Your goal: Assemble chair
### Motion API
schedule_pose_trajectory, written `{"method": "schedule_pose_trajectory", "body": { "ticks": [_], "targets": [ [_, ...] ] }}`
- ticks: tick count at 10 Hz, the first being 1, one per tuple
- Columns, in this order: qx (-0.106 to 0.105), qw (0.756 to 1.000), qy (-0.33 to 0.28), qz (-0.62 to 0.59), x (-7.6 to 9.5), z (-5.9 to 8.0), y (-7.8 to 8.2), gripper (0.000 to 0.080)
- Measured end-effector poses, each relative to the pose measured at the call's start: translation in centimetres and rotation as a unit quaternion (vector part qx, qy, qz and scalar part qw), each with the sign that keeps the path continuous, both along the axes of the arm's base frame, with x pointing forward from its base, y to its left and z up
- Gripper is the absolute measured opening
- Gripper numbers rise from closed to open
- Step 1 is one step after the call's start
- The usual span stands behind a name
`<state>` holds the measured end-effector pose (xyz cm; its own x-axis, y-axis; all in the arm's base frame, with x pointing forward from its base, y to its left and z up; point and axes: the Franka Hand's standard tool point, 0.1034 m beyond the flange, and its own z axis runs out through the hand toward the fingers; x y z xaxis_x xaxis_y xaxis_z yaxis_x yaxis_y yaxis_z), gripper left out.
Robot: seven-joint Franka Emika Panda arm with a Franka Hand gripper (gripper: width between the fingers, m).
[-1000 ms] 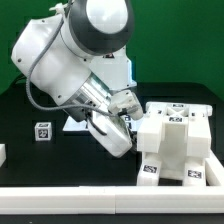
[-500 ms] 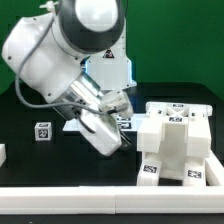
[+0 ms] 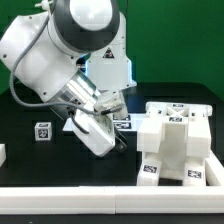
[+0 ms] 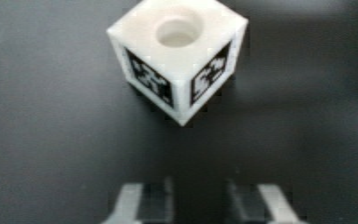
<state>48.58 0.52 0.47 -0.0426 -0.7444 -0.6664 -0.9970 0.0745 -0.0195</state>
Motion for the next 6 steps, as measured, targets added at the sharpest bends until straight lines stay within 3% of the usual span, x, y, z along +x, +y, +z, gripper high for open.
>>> {"method": "schedule_pose_trajectory", "body": {
  "ticks": [2,3,4,6],
  "targets": [
    [-0.002,0.997,0.038,-0.062,0.57,1.26,1.31,0.0453],
    [-0.002,0.997,0.041,-0.064,0.4,1.01,1.08,0.0453],
    [0.0,0.997,0.041,-0.063,0.3,0.9,0.99,0.0603],
    [0.003,0.996,0.044,-0.074,-0.36,0.42,0.85,0.0641]
  ]
}}
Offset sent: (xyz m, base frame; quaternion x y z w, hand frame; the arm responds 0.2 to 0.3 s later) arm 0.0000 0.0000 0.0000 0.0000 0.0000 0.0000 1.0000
